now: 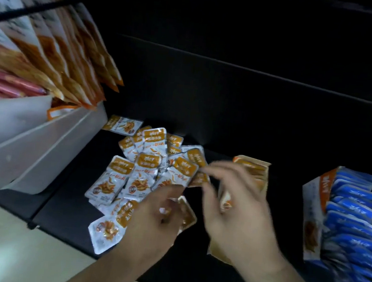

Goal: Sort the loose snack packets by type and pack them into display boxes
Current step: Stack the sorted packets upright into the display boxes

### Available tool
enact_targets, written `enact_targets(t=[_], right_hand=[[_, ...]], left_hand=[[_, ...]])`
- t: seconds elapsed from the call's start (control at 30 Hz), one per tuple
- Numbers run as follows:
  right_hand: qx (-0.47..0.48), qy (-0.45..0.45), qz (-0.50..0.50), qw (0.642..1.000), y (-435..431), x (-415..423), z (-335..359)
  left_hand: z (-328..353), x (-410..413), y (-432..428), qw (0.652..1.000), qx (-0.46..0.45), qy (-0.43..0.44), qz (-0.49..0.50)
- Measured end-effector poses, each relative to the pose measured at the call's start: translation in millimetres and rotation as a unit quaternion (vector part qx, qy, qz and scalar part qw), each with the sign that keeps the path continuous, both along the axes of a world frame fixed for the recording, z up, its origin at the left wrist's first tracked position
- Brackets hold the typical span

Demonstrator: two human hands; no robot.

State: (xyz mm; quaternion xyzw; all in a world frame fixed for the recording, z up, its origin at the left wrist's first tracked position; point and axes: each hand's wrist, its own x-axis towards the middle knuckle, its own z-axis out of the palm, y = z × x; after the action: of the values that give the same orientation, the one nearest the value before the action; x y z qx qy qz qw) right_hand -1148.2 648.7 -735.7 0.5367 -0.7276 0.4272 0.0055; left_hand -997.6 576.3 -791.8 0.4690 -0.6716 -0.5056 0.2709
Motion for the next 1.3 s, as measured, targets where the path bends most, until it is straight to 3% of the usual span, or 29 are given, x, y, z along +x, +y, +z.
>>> enact_targets(t=[0.1, 0.17, 0.3, 0.5, 0.57, 0.67, 0.77, 0.9, 1.0, 1.13, 1.23, 1.3], right_hand=[[0.135, -0.157, 0.073, 0.976, -15, 53, -20], [0.207, -0.156, 0.073, 0.963, -17, 63, -46], [0.226, -0.104, 0.030, 0.968, -16, 51, -65], [0.215, -0.039, -0.043, 0.975, -23, 50, -64], [0.235, -0.052, -0.029, 0.970, -21, 69, -63], [0.395, -0.104, 0.036, 0.912, -14, 106, -64], [0.469, -0.054, 0.052, 0.880, -10, 115, -79], [0.400, -0.021, 0.056, 0.914, -13, 90, -94], [0.325, -0.022, 0.093, 0.941, -16, 69, -107], [0.271, -0.045, 0.073, 0.959, -22, 55, -120], [0.260, -0.080, 0.084, 0.959, -27, 55, -117], [0.238, -0.158, 0.084, 0.955, -30, 56, -112]], left_hand=[[-12, 56, -18, 0.985, -0.133, -0.101, 0.034], [-27, 92, -31, 0.950, -0.203, -0.236, 0.020], [-51, 121, -35, 0.919, -0.059, -0.384, -0.072], [-55, 107, -25, 0.909, -0.100, -0.396, -0.080], [-53, 114, -28, 0.921, -0.137, -0.359, -0.069], [-60, 126, -50, 0.933, -0.222, -0.283, -0.016], [-63, 123, -80, 0.944, -0.179, -0.277, -0.026], [-50, 111, -104, 0.919, -0.195, -0.342, -0.034], [-45, 109, -106, 0.910, -0.132, -0.392, -0.027], [-38, 101, -97, 0.923, -0.124, -0.365, -0.005], [-27, 93, -99, 0.936, -0.001, -0.351, 0.031], [-23, 88, -104, 0.947, 0.075, -0.311, 0.039]])
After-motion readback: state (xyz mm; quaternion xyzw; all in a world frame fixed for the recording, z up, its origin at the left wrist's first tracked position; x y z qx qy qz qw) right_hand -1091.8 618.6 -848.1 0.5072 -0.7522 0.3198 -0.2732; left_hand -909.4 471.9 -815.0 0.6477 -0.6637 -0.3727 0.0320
